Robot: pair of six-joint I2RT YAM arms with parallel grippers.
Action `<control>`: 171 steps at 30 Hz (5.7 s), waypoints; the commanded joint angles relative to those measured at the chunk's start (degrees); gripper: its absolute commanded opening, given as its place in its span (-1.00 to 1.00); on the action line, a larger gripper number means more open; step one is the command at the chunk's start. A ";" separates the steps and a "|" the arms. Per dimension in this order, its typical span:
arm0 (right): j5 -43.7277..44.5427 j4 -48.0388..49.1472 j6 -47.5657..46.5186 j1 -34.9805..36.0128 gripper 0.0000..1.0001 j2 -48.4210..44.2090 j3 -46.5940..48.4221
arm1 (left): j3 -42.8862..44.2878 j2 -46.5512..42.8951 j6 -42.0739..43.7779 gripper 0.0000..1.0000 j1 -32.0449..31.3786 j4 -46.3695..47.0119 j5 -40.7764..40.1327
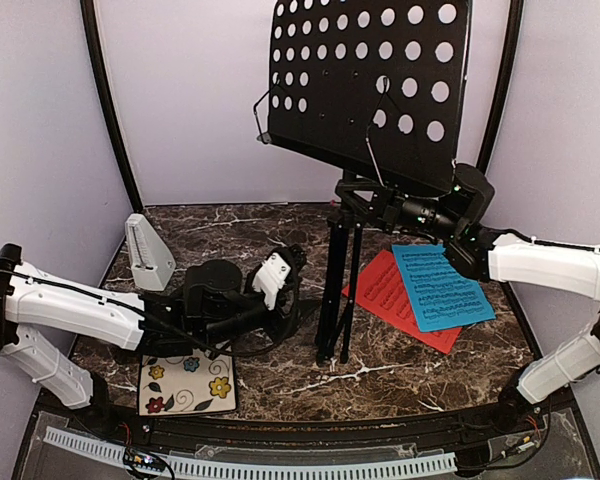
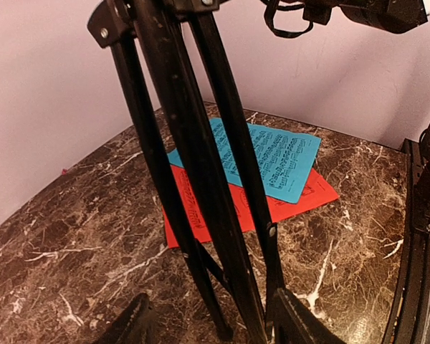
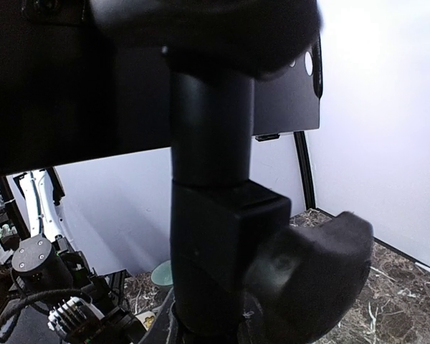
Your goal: Set up the instrument practice props
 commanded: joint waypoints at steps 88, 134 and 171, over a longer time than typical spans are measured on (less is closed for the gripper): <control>3.83 -6.34 -9.76 2.10 -1.00 -2.16 15.90 | -1.72 10.03 7.81 0.16 12.85 2.57 12.01; 7.91 -14.46 -21.48 2.37 -1.00 2.91 29.60 | -6.57 12.01 25.67 -1.00 20.96 -0.49 -3.42; 3.34 -8.13 -15.07 0.37 -1.00 8.03 27.09 | 0.89 2.83 20.41 0.28 22.21 -5.74 15.04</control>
